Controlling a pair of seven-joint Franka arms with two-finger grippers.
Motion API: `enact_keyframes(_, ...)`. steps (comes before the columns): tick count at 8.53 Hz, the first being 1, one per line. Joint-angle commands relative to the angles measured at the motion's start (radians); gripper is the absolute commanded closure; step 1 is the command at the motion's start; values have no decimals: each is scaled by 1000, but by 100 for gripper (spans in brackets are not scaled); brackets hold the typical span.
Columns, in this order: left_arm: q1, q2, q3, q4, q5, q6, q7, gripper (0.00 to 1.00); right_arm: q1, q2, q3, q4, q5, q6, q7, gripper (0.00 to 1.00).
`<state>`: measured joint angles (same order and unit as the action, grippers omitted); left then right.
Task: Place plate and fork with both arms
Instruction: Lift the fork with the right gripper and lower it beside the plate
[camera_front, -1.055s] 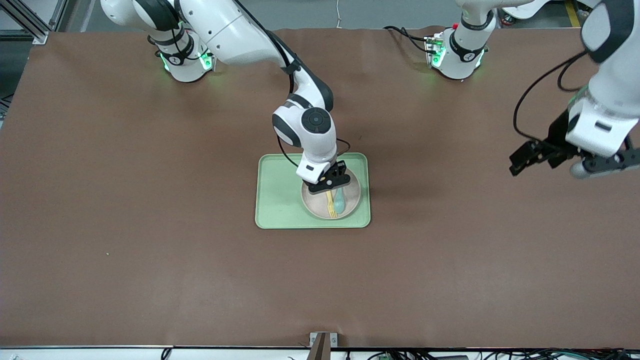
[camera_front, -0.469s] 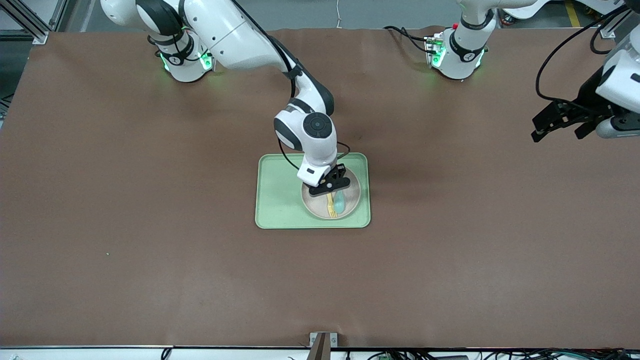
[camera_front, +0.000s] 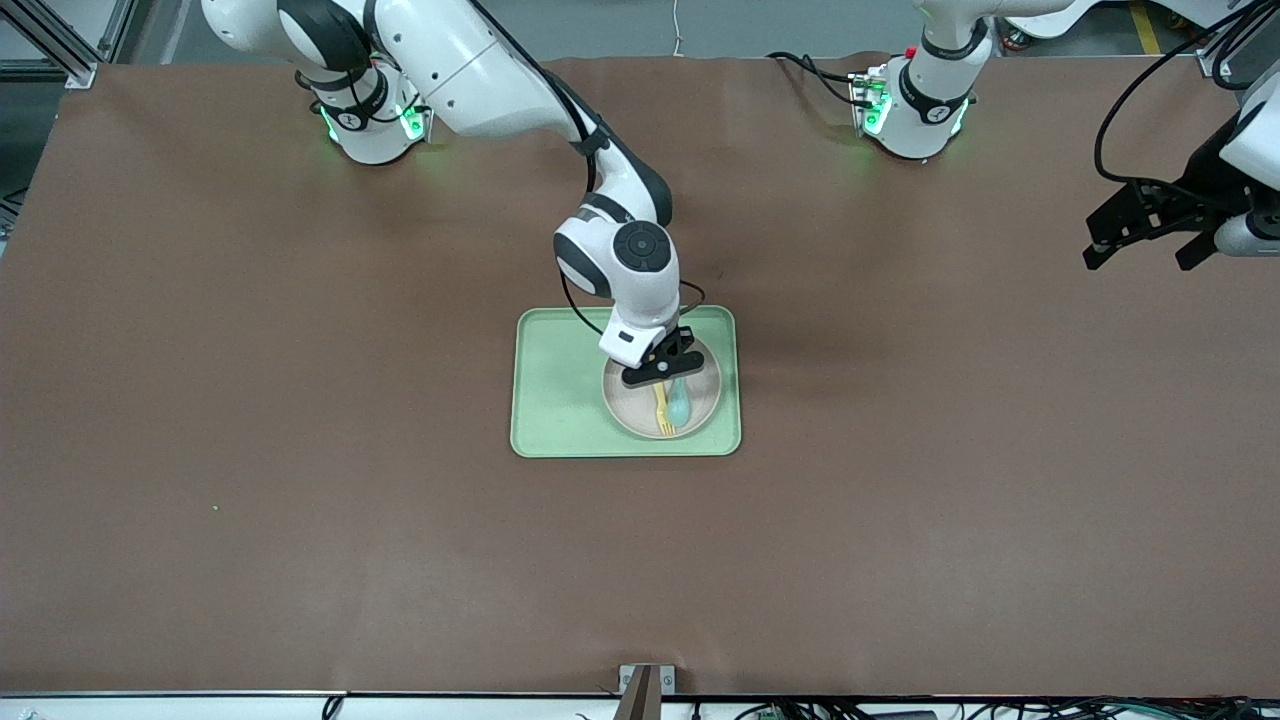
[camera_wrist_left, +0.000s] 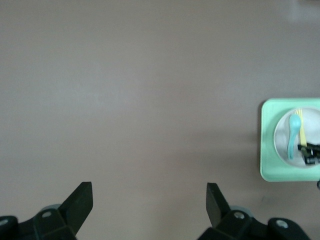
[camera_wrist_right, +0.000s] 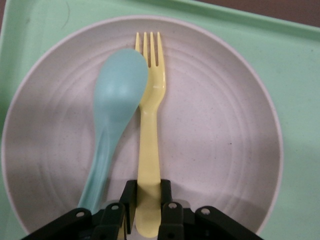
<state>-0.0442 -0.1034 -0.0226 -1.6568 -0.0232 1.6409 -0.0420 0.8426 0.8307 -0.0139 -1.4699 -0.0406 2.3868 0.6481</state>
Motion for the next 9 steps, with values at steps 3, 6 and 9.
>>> enact_keyframes(3,14,-2,0,34,-1,-55,31,0,1,-22,-6,17,-15,-65,148,100)
enact_keyframes(6,20,7,1,52,2,-50,31,1,-26,-174,-6,2,-1,-284,197,100)
enact_keyframes(9,18,8,0,49,2,-49,30,0,-163,-297,-3,-187,50,-270,199,100)
